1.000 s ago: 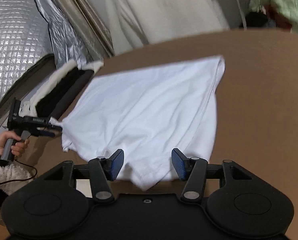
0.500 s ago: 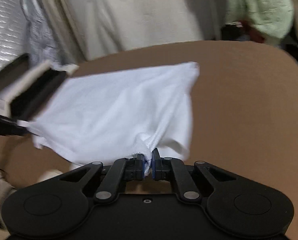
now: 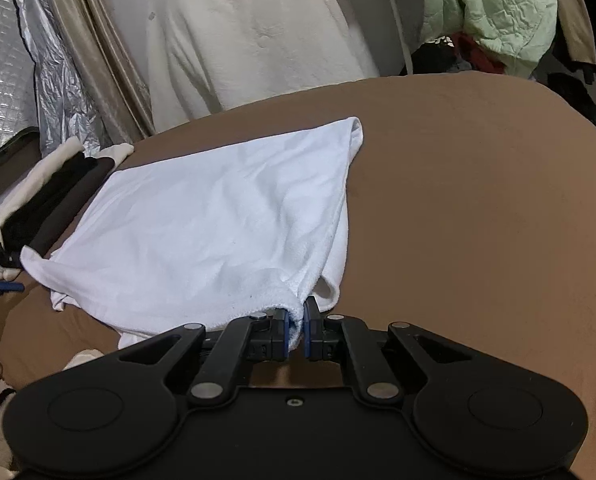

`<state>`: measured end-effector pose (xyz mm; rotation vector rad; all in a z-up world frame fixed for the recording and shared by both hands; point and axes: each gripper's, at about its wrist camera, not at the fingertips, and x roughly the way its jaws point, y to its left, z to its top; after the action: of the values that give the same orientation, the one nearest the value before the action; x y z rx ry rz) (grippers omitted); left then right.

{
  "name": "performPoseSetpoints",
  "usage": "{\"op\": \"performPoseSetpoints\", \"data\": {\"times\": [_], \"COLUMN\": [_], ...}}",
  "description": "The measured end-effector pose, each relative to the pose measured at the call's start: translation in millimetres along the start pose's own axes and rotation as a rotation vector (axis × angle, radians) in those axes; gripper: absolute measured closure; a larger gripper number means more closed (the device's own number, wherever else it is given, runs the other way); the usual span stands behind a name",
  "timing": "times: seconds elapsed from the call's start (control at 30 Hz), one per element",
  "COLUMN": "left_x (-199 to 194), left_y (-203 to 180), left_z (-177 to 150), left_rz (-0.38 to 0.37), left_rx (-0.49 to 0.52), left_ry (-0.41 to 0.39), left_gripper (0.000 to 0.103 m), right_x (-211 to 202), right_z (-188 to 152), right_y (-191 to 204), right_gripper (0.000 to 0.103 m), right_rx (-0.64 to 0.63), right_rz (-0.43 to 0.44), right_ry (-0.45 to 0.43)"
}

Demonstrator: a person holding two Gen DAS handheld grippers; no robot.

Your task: Fold clothes

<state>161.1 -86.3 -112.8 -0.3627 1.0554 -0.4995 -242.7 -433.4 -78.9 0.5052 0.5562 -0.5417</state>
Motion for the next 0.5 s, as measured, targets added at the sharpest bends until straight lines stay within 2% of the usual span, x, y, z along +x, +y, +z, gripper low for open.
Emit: {"op": "performPoseSetpoints", "data": {"times": [0.1, 0.2, 0.3, 0.37, 0.5], "left_x": [-4, 7, 14, 10, 8], "left_y": [2, -3, -13, -15, -5], "left_z": [1, -2, -8, -8, -5], "left_rz": [-0.025, -0.070, -0.064, -0.057, -0.116], "left_rx": [-0.017, 0.008, 0.057, 0.072, 0.000], "left_ry": [-0.025, 0.050, 0.092, 0.066, 0.053], "left_gripper": [0.056, 0.053, 0.052, 0.049, 0.043], "right_x": [-3, -3, 0, 4, 6], "right_z": [0, 1, -1, -1, 0], "right_y": [0, 0, -2, -5, -2], "right_gripper": [0.094, 0.094, 0.094, 0.094, 0.093], "right_rx": [-0.008, -0.018, -0.014, -0.007, -0.019], "right_rz": [0.005, 0.005, 0.000, 0.000, 0.007], "right_ry": [-0.003, 0.003, 0.020, 0.033, 0.026]}}
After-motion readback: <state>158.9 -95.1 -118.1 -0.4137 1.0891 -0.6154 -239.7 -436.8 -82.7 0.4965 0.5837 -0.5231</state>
